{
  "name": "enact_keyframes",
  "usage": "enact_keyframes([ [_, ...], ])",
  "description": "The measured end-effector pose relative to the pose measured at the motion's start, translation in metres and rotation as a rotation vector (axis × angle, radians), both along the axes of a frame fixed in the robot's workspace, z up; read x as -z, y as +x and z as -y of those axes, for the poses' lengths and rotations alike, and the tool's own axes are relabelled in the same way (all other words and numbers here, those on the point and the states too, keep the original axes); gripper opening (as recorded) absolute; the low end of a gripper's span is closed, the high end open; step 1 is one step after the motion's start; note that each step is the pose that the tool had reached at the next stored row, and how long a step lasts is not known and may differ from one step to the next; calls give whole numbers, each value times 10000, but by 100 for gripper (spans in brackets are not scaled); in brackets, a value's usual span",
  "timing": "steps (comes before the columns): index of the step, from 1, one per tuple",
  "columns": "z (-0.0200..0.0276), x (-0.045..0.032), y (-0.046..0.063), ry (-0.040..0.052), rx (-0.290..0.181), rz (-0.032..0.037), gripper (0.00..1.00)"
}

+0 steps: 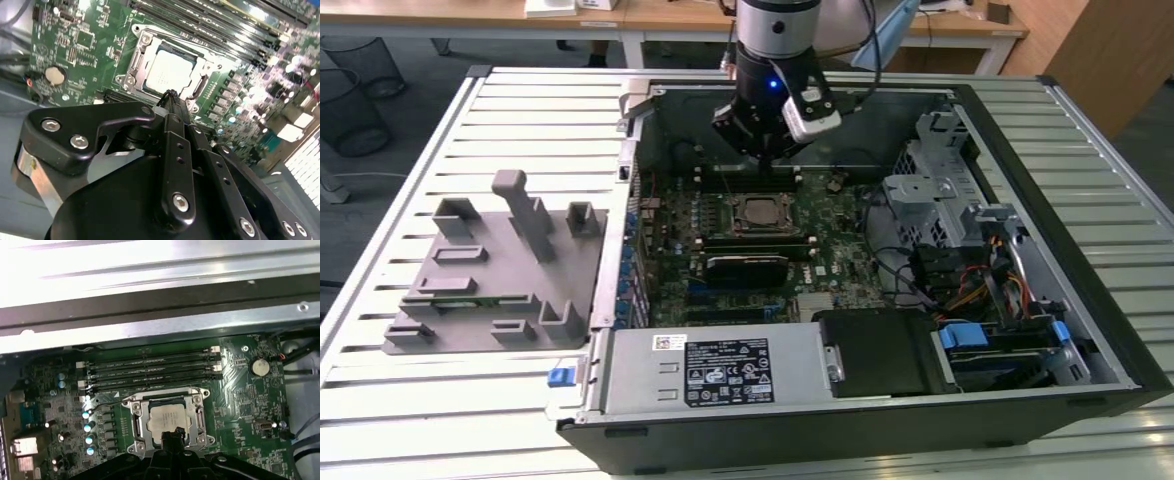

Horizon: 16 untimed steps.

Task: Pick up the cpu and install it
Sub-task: 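Install the first cpu locking lever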

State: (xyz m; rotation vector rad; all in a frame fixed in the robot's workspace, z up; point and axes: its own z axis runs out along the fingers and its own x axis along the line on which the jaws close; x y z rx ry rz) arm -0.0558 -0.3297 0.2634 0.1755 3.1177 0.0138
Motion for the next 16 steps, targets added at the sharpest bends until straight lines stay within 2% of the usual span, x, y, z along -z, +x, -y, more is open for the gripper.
enact_keyframes([
  [16, 0, 20, -1, -4, -2915, 0, 11],
])
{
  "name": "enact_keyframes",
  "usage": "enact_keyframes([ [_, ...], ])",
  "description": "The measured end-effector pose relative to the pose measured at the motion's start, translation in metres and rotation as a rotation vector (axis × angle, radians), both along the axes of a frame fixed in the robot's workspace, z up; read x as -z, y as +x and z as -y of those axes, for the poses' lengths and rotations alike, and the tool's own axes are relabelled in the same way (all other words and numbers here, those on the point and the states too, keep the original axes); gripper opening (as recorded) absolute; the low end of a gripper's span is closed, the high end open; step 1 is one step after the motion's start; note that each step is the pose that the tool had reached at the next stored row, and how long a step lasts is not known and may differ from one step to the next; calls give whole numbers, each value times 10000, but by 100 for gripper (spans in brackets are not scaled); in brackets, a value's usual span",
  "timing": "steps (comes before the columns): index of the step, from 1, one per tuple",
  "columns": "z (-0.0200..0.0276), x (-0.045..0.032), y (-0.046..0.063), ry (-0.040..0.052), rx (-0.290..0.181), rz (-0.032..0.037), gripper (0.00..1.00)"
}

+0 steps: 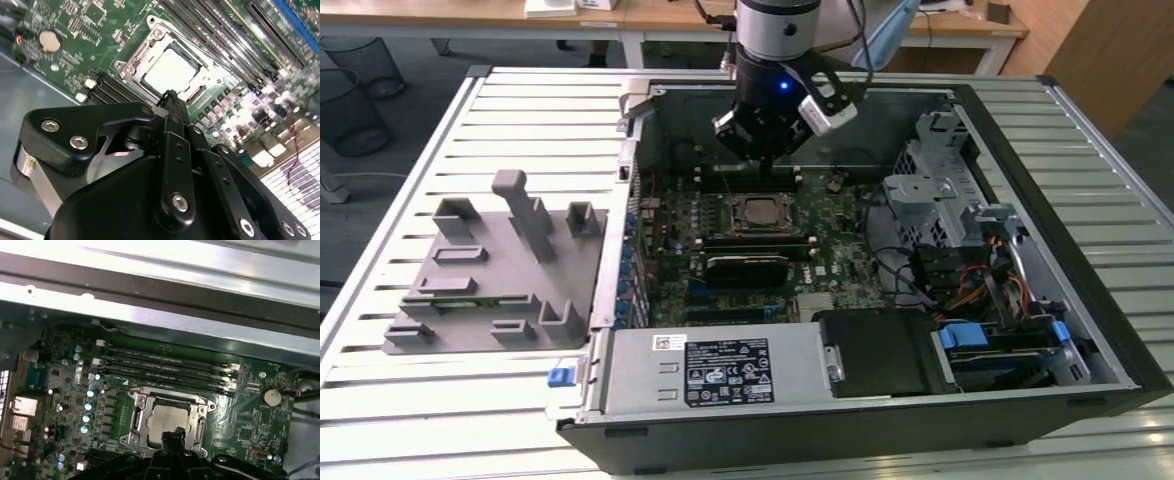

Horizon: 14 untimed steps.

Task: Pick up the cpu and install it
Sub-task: 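Install the first cpu locking lever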

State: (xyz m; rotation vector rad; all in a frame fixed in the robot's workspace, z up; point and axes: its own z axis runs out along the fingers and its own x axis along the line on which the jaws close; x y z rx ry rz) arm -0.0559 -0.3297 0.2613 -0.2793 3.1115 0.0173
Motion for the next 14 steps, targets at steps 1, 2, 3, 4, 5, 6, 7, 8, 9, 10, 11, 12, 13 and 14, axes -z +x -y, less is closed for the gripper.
enact_keyframes([
  [1, 0, 1, 0, 0, -185, 0, 11],
  [2, 0, 3, 0, -1, -364, 0, 11],
  [3, 0, 6, 0, 1, -546, 1, 11],
  [4, 0, 9, -3, 1, -689, 1, 11],
  [5, 0, 10, -15, -1, -741, 0, 11],
  [6, 0, 12, -34, 0, -744, 0, 11],
  [7, 0, 13, -54, -1, -736, 0, 11],
  [8, -1, 14, -70, 0, -675, 0, 11],
  [9, -2, 17, -81, 0, -524, -1, 11],
  [10, -2, 19, -86, -1, -404, -1, 11],
  [11, -2, 22, -89, 0, -258, 0, 11],
  [12, -2, 25, -90, 0, -120, 0, 11],
  [13, -2, 29, -90, 0, 47, 0, 11],
  [14, -2, 34, -90, 0, 226, 0, 11],
])
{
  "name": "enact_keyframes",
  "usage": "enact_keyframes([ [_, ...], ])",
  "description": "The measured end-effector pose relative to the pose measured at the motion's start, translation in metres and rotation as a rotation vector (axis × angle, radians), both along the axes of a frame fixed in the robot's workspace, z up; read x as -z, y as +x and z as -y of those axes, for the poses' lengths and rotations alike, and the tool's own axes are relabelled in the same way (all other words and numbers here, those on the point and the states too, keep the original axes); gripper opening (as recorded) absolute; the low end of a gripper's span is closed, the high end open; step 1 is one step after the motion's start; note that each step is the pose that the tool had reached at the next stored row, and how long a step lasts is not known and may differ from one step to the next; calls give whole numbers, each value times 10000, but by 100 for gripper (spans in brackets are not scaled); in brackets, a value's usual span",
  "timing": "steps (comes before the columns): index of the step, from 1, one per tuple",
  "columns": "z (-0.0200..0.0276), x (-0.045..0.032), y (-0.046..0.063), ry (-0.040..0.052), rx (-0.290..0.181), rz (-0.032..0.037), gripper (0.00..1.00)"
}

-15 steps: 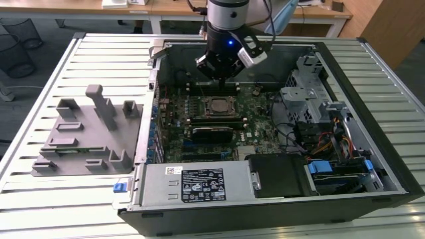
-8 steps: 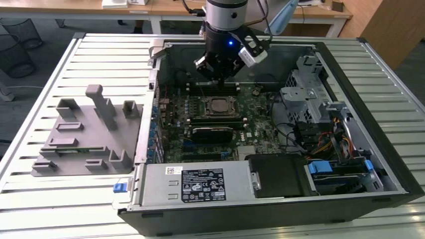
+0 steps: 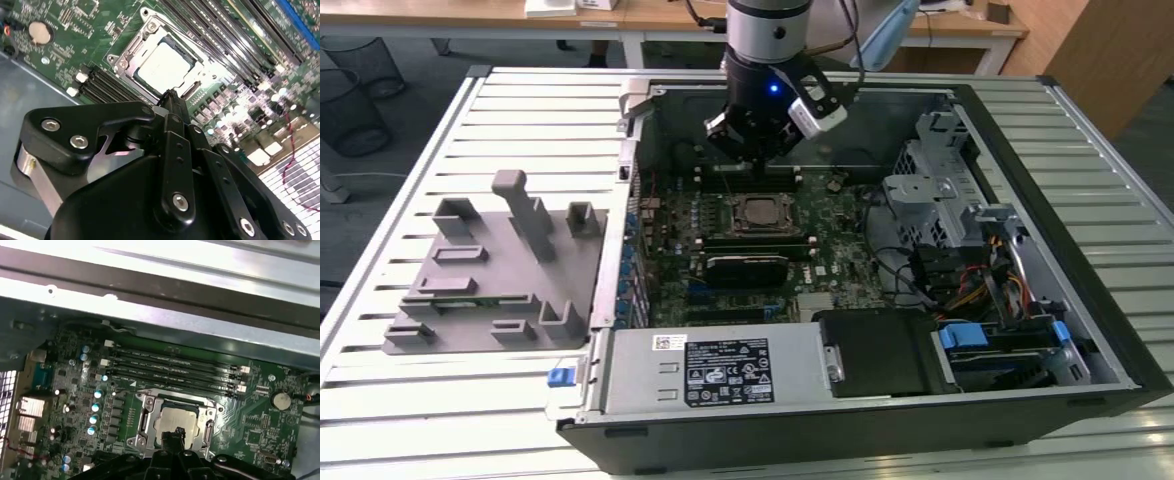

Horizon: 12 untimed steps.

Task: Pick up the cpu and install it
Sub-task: 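Install the first cpu locking lever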

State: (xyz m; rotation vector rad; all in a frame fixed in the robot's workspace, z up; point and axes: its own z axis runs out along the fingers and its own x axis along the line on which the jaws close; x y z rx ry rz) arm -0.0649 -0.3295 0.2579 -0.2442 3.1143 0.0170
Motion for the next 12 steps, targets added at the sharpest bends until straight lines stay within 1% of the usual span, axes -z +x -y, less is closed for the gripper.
enact_keyframes([
  [2, 0, 5, -4, -2, 323, -1, 11],
  [3, -1, 5, -13, -2, 384, -2, 11],
  [7, -1, 6, -60, -1, 423, -2, 11],
  [12, -1, 6, -215, -1, 445, -3, 11],
])
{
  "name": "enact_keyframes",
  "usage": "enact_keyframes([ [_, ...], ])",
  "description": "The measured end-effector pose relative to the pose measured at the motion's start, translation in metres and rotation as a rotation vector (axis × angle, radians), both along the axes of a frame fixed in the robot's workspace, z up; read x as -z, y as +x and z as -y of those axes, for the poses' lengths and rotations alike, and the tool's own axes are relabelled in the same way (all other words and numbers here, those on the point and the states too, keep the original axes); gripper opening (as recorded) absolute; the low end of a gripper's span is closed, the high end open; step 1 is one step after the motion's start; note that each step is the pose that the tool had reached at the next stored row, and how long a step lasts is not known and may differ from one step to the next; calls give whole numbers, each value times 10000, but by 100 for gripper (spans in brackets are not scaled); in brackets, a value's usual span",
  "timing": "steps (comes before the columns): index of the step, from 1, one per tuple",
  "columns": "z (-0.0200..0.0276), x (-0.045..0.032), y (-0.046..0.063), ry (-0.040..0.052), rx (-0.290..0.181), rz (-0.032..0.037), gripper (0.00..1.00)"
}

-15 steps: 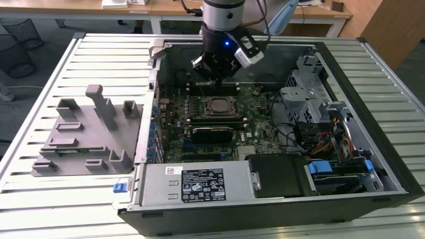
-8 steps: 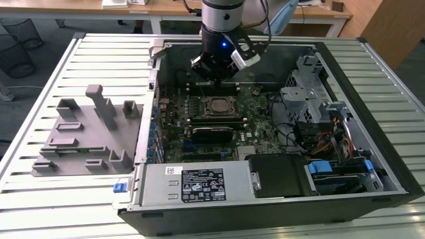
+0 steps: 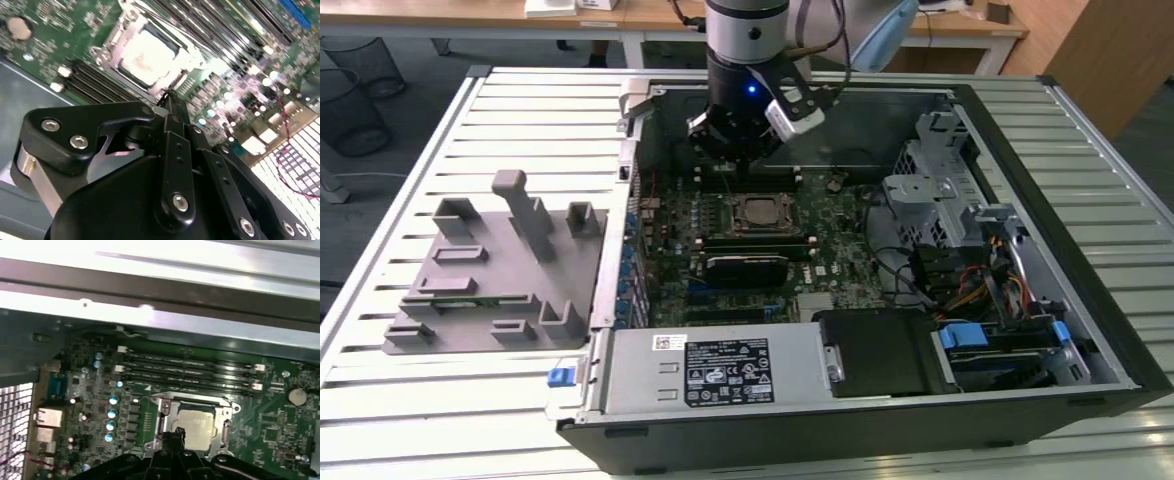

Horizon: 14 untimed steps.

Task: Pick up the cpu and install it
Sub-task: 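Install the first cpu locking lever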

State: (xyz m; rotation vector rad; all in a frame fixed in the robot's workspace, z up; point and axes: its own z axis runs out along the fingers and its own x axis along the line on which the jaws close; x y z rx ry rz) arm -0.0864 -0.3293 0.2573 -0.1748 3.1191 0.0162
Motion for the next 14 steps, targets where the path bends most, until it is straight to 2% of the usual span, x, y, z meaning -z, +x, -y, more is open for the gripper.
enact_keyframes([
  [4, -1, 3, -105, 1, 9, 1, 11],
  [14, -24, 6, -264, 3, 15, 1, 11],
])
